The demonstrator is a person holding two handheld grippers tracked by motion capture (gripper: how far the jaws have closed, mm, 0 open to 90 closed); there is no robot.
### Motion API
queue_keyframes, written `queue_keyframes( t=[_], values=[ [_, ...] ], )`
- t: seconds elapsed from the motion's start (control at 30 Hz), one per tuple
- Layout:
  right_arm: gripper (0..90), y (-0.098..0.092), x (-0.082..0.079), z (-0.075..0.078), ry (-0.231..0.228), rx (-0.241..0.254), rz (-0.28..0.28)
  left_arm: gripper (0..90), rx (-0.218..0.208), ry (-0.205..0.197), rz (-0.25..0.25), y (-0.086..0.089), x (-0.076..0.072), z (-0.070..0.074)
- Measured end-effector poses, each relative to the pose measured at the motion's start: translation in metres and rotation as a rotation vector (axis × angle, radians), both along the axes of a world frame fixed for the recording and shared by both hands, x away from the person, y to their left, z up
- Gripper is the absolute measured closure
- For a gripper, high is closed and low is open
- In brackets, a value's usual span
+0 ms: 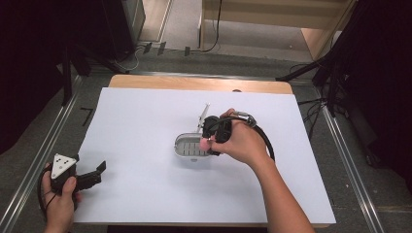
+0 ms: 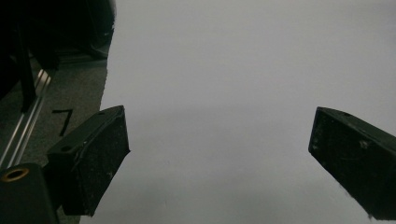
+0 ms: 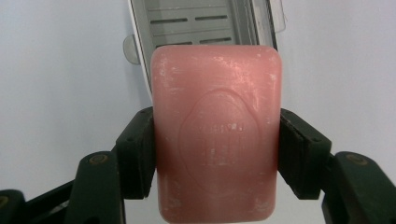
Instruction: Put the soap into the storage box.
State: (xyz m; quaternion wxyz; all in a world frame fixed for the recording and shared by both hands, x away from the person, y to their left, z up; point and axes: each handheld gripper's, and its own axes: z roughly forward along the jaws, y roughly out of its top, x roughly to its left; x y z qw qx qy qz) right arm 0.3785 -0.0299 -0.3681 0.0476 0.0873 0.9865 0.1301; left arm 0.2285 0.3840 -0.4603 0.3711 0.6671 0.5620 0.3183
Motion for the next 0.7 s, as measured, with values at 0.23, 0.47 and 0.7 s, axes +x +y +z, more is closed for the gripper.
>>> queue_keyframes(
  t=[0.23, 0.47, 0.7],
  values=[
    [38.9, 0.010, 0.001, 0.000, -0.005, 0.004, 0.025, 5.6, 0.000, 0.000, 0.000, 0.000, 0.000, 0.000],
    [38.8, 0.021, 0.000, -0.002, 0.000, 0.009, 0.044, 5.6, 0.000, 0.000, -0.001, 0.000, 0.000, 0.000],
    [38.8, 0.033, 0.001, -0.005, 0.002, 0.013, 0.065, 5.6, 0.001, -0.001, -0.002, 0.000, 0.000, 0.000]
  ],
)
